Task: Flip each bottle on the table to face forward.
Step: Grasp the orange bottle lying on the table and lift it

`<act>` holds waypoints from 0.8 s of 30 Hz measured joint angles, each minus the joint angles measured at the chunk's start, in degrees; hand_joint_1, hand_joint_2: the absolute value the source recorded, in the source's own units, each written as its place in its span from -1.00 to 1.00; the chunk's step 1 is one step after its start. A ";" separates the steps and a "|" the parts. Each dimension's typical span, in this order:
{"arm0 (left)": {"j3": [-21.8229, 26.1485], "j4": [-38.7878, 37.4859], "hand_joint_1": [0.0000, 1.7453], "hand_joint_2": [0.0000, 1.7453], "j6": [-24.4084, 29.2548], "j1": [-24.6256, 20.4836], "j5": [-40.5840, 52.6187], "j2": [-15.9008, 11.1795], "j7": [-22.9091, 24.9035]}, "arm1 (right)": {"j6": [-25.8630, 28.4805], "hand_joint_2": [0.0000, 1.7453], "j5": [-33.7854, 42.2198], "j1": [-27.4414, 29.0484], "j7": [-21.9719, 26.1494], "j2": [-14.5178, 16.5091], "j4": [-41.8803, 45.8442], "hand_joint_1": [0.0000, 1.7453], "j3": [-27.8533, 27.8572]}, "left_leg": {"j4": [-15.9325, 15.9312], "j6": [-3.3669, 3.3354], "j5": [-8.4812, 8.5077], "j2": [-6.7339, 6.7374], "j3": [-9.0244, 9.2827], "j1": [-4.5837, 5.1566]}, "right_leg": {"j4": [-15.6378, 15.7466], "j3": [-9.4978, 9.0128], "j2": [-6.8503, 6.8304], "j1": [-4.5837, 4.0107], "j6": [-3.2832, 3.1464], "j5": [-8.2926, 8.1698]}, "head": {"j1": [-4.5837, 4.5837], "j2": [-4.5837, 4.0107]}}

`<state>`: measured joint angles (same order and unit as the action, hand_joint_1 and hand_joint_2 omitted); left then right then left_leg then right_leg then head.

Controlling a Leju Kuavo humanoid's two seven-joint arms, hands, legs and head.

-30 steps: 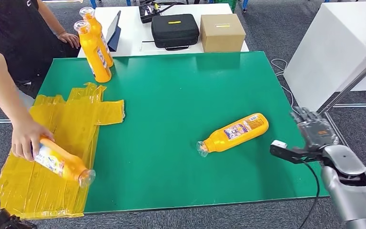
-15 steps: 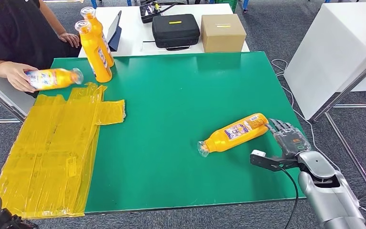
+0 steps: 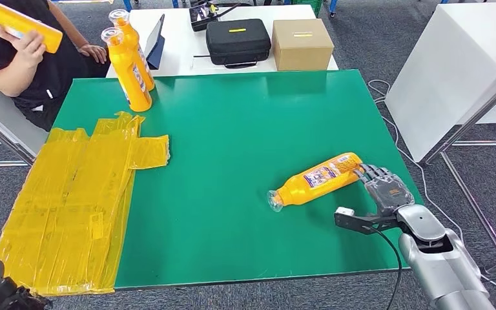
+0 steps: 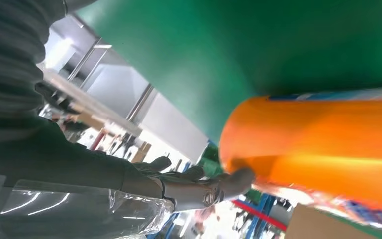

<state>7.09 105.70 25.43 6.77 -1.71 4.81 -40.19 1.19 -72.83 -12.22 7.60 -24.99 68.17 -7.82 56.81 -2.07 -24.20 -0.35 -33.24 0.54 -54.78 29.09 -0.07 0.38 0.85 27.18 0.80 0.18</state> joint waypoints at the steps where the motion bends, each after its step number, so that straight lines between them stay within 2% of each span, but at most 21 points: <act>1: 0.05 0.00 -1.00 -1.00 -0.16 -0.01 -0.05 0.01 0.00 | 0.51 1.00 -0.31 -0.24 -0.32 -0.16 -0.13 -1.00 -0.17 | 0.00 0.00 0.00 0.00 0.00 0.00 | 0.00 0.00 0.00 0.00 0.00 0.00 | 0.01 0.00; 10: 0.57 -0.02 -1.00 -1.00 -1.42 0.07 0.00 0.37 0.00 | 2.44 1.00 -2.65 -4.10 -2.02 -0.14 -1.99 -1.00 -2.39 | 0.00 0.00 0.01 0.02 0.00 0.00 | 0.00 -0.01 0.01 0.00 0.00 0.00 | 0.01 0.00; 14: 0.61 -0.02 -1.00 -1.00 -1.41 0.12 0.08 0.63 0.00 | 4.25 1.00 -3.15 -5.04 -2.73 0.49 -2.93 -1.00 -3.29 | 0.00 0.00 0.01 0.01 0.00 0.00 | 0.00 -0.01 0.01 0.00 0.00 0.00 | 0.00 0.00; 24: 0.76 -0.03 -1.00 -1.00 -1.56 0.12 0.12 0.86 0.00 | 4.87 1.00 -4.00 -7.89 -3.07 2.61 -5.36 -1.00 -4.73 | 0.00 0.01 0.02 0.02 0.00 0.00 | -0.01 0.00 0.01 -0.02 0.00 -0.01 | 0.00 0.00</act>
<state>7.85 105.67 23.87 6.89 -1.59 5.68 -40.19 6.06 -76.83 -20.11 4.53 -22.38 62.81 -12.55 56.81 -2.06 -24.18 -0.33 -33.25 0.54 -54.79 29.08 -0.06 0.36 0.84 27.17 0.80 0.18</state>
